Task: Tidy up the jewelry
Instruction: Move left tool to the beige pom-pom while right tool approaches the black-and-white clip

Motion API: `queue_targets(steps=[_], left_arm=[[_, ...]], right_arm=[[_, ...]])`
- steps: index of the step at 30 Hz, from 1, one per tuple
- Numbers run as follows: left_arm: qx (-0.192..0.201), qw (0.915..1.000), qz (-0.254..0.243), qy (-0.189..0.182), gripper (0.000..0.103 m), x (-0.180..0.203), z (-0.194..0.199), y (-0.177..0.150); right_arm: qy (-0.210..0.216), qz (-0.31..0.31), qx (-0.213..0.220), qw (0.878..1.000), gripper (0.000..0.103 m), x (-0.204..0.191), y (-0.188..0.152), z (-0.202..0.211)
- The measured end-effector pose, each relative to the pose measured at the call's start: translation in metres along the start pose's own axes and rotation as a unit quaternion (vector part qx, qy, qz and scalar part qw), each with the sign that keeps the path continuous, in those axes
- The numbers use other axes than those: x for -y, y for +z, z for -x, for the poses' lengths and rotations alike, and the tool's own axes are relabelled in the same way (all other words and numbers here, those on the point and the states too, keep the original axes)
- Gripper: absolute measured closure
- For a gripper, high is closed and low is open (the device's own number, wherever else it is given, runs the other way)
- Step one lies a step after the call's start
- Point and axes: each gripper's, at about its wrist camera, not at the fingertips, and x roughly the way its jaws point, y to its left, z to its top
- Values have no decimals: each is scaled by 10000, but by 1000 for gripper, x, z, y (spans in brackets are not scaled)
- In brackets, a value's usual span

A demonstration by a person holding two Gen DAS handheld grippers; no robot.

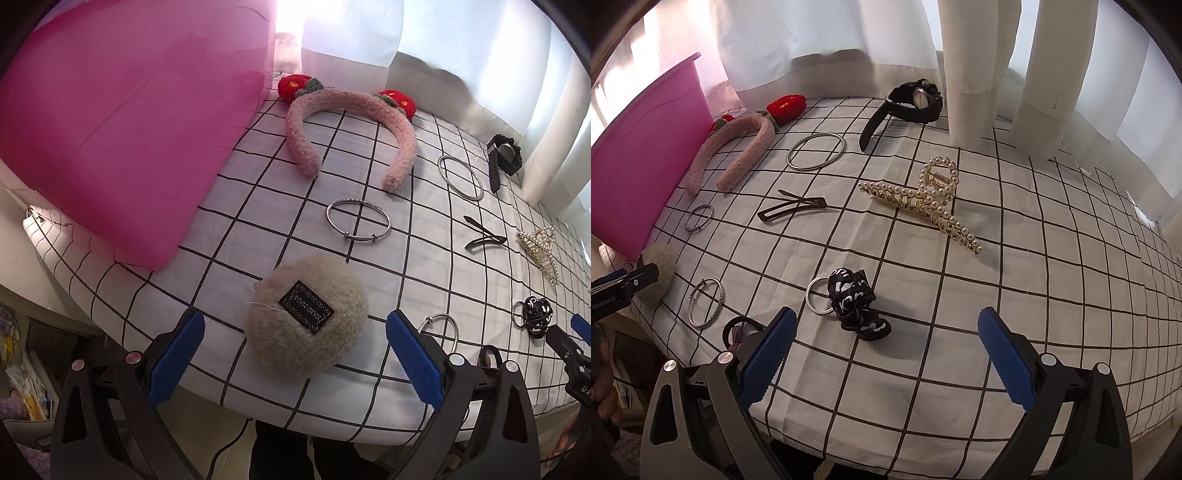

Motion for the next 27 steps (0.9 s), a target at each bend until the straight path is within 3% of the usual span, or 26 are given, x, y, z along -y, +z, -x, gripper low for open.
queue_targets(steps=[11, 27], left_arm=[[-90, 9999, -94, 32, 6, -1, -20, -6], [-58, 9998, -188, 24, 5, 5, -30, -7]], right_arm=[[-334, 390, -101, 9986, 9, -14, 7, -27], [-379, 25, -117, 9992, 9, -4, 6, -40]])
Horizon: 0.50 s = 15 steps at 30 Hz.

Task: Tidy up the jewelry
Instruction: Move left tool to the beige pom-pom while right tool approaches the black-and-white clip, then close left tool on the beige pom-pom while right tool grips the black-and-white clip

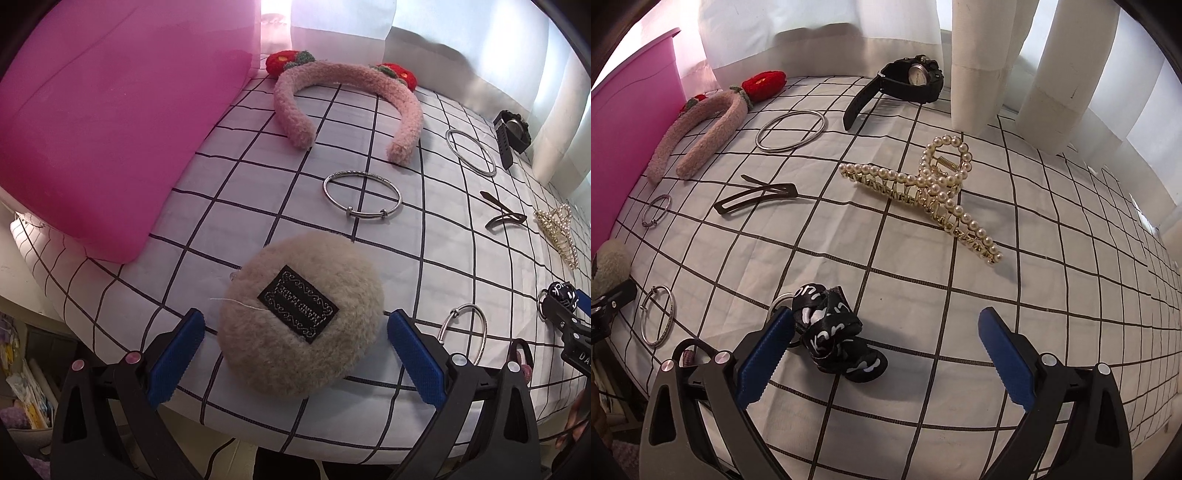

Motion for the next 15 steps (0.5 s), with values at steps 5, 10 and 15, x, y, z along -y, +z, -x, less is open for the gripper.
queue_targets(steps=[5, 10, 15], left_arm=[[130, 9999, 17, -7, 5, 0, 1, -4], [171, 9999, 20, -7, 5, -1, 2, -5], [171, 9998, 32, -34, 6, -3, 4, -5]], right_arm=[[128, -172, 54, 9998, 8, 5, -3, -3], [110, -162, 181, 9996, 8, 6, -5, -1], [120, -4, 90, 9999, 9, 3, -2, 0]])
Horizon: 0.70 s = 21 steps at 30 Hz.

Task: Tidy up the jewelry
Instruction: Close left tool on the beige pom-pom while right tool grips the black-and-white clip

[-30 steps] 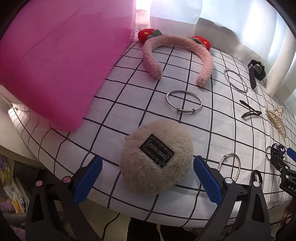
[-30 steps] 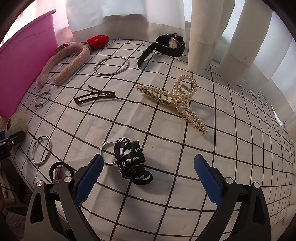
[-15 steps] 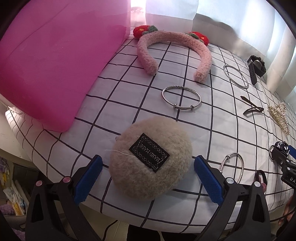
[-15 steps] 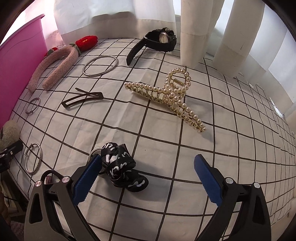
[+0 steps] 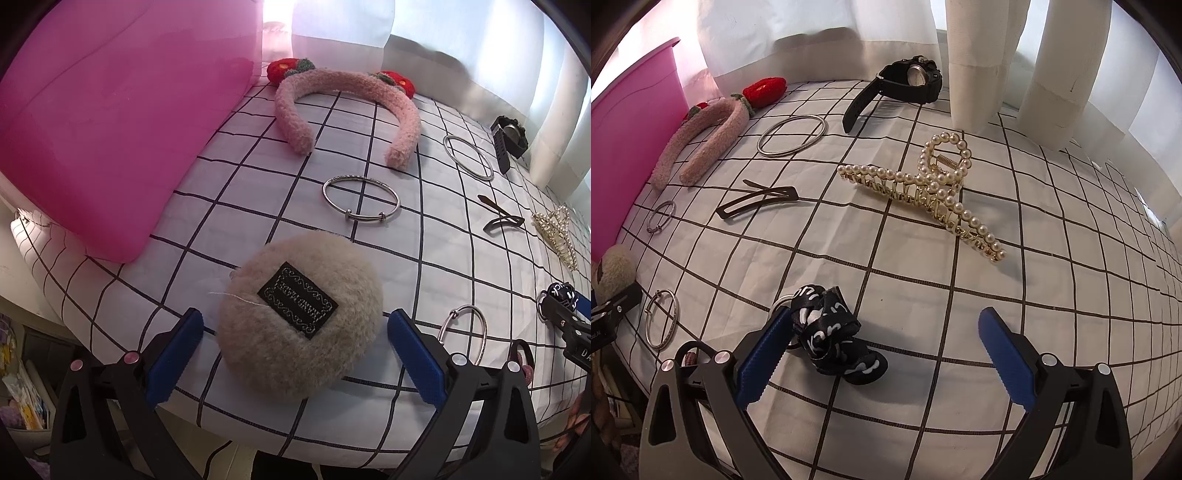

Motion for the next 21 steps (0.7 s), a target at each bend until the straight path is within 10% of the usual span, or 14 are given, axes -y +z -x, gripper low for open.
queue_targets(steps=[4, 11, 21], left_arm=[[56, 9999, 95, 47, 22, -4, 4, 0], [25, 9999, 99, 44, 48, -4, 8, 5], [72, 9997, 11, -223, 50, 3, 26, 13]], right_arm=[[-7, 252, 118, 9996, 19, -9, -1, 6], [289, 548, 202, 9979, 75, -30, 0, 13], [634, 313, 265, 9971, 76, -20, 6, 32]])
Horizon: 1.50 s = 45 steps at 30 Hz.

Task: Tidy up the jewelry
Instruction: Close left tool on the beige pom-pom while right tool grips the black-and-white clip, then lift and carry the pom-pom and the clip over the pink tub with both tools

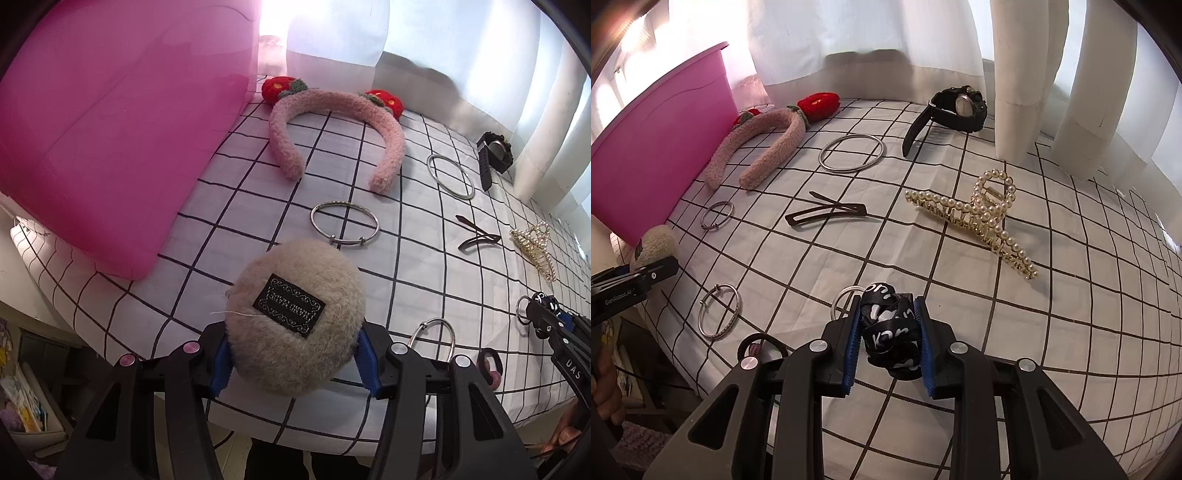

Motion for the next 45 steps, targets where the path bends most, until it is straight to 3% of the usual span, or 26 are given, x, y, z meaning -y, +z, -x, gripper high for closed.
queue_targets(steps=[6, 17, 23, 27, 31, 36, 40, 45], left_arm=[[280, 9992, -151, -247, 50, 13, 34, 16], [1232, 9906, -232, -548, 50, 20, 124, 60], [1910, 9809, 33, -373, 50, -8, 181, 90], [2159, 9759, 325, -10, 50, -48, 203, 108], [2093, 9746, 683, 397, 50, -95, 205, 124], [1716, 9757, 1128, 764, 50, -149, 184, 136], [1409, 9768, 1350, 884, 50, -179, 160, 138], [1091, 9790, 1465, 905, 50, -197, 135, 143]], right_arm=[[66, -47, 280, 9996, 76, 1, 21, 35], [284, 179, 1176, 9925, 76, -17, 84, 111], [682, 590, 1703, 9813, 76, -55, 131, 140], [1131, 955, 1947, 9696, 76, -95, 167, 149], [1598, 1372, 2021, 9564, 76, -147, 204, 146], [1990, 1809, 1772, 9467, 76, -212, 246, 123], [2215, 2129, 1430, 9408, 76, -260, 271, 102], [2226, 2332, 787, 9433, 76, -301, 290, 58]])
